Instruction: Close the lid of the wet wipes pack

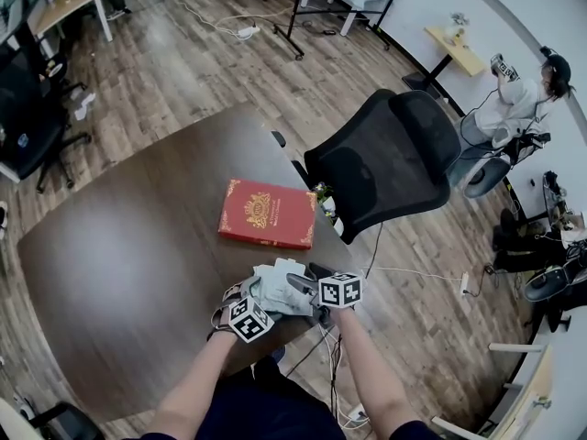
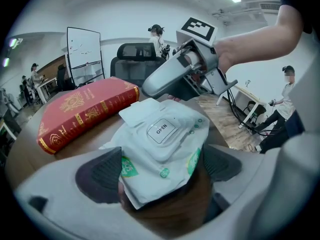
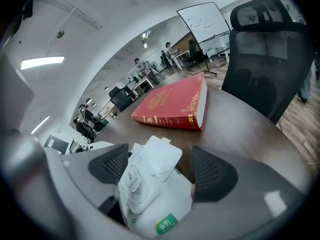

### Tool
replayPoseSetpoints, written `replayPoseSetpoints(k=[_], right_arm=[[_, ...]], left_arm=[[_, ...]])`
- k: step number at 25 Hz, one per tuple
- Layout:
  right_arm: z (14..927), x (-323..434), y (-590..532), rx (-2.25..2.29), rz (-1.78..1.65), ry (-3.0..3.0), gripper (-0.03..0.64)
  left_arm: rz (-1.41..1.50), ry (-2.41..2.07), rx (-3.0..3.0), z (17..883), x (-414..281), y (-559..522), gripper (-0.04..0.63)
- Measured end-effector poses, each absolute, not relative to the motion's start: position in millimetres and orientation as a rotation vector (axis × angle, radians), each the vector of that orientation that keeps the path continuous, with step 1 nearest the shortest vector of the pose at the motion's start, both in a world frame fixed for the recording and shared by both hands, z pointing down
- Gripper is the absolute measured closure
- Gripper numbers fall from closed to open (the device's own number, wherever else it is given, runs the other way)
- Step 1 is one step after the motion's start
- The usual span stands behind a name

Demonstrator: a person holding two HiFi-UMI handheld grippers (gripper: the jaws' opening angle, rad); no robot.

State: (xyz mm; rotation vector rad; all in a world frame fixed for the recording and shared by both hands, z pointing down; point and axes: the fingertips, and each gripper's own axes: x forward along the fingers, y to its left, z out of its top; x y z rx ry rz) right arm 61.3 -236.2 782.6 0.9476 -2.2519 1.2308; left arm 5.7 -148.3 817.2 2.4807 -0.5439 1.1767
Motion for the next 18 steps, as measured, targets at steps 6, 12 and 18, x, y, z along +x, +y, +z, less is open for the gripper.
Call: replayPoseSetpoints(k=[6, 12, 18], right_arm=[[792, 55, -236, 0.825, 1.273, -2.201, 0.229], [791, 54, -238, 0.780, 1.297, -2.202, 0.327], [776, 54, -237, 0.785, 1.271, -2.253, 0.348]], left_arm=[[1.169, -0.540, 2.477, 819, 6, -149, 0.094], [1.166, -0.537, 2.473, 818, 6, -149, 0.094], [1.166, -0.536, 2.472, 818, 5, -148, 0.094]])
